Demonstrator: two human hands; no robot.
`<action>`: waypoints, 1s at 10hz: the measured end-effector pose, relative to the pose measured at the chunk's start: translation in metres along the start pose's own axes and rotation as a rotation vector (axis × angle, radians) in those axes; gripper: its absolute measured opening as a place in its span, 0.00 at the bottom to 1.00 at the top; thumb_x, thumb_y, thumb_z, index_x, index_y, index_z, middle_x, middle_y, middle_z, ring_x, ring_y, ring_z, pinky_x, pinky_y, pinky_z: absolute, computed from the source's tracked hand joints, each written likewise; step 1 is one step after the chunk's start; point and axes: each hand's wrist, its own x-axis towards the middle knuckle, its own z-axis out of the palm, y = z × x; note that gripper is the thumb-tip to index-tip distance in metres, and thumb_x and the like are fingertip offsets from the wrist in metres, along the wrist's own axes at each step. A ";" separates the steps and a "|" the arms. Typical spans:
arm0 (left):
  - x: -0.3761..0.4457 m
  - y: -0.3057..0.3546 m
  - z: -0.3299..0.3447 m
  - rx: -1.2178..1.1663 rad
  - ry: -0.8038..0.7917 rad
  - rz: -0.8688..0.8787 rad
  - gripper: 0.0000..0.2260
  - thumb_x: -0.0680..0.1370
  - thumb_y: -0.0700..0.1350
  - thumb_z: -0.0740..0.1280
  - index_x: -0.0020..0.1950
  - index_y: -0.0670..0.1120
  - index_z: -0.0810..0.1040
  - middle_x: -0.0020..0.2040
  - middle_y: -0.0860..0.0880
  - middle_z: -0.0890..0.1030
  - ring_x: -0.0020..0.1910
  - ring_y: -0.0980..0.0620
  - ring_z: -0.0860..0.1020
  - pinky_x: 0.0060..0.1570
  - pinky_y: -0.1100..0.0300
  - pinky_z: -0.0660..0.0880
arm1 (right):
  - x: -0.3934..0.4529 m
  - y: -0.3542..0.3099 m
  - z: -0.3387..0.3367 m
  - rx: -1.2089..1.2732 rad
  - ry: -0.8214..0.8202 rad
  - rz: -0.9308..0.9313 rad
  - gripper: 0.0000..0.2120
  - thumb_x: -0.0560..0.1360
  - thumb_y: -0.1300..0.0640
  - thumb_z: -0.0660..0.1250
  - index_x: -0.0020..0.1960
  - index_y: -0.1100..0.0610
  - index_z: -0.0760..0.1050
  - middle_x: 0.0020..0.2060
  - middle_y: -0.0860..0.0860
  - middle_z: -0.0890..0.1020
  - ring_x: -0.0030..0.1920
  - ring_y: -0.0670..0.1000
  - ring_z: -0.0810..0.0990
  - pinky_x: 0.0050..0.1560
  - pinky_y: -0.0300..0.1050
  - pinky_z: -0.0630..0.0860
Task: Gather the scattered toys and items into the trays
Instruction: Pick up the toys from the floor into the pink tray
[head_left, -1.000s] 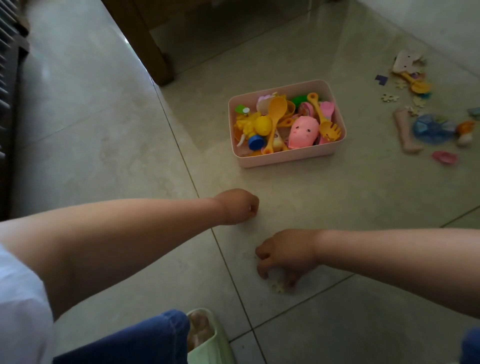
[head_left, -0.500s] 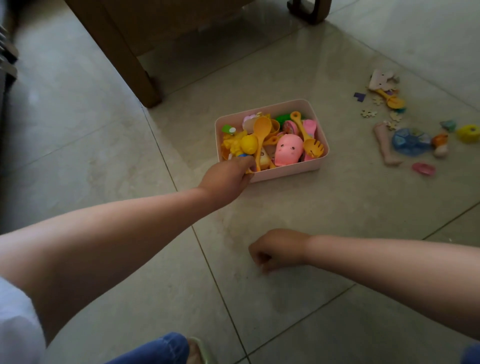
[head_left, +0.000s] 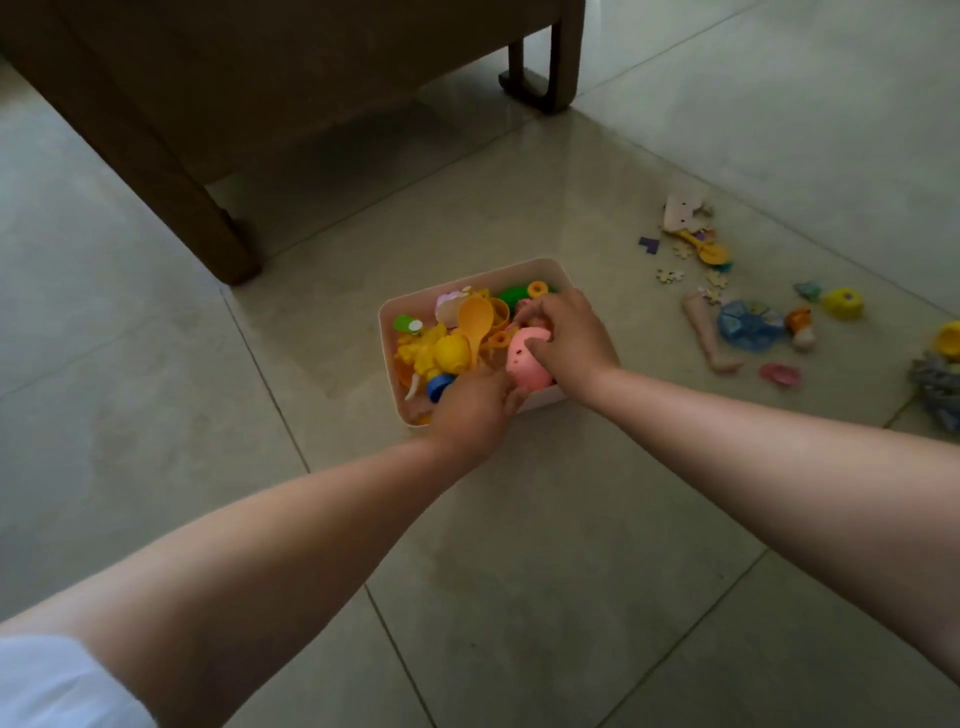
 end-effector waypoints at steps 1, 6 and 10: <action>0.017 0.005 0.011 0.044 -0.108 0.046 0.12 0.78 0.38 0.61 0.59 0.46 0.78 0.57 0.45 0.78 0.56 0.44 0.76 0.54 0.55 0.72 | 0.014 -0.012 -0.003 -0.057 -0.010 0.053 0.11 0.72 0.63 0.66 0.52 0.51 0.79 0.59 0.52 0.72 0.56 0.50 0.75 0.52 0.35 0.66; 0.107 0.101 0.051 -0.044 -0.304 -0.045 0.18 0.83 0.40 0.54 0.73 0.39 0.64 0.70 0.37 0.68 0.68 0.38 0.68 0.66 0.50 0.66 | 0.070 0.007 -0.154 -0.690 -0.170 0.084 0.12 0.73 0.59 0.65 0.52 0.45 0.79 0.58 0.53 0.72 0.58 0.56 0.75 0.50 0.44 0.71; 0.138 0.163 0.062 -0.211 -0.164 -0.304 0.14 0.80 0.45 0.60 0.66 0.49 0.72 0.60 0.43 0.78 0.58 0.41 0.76 0.55 0.53 0.74 | 0.072 0.110 -0.225 -0.678 -0.260 0.052 0.13 0.75 0.60 0.64 0.56 0.47 0.78 0.56 0.50 0.74 0.54 0.53 0.76 0.44 0.43 0.70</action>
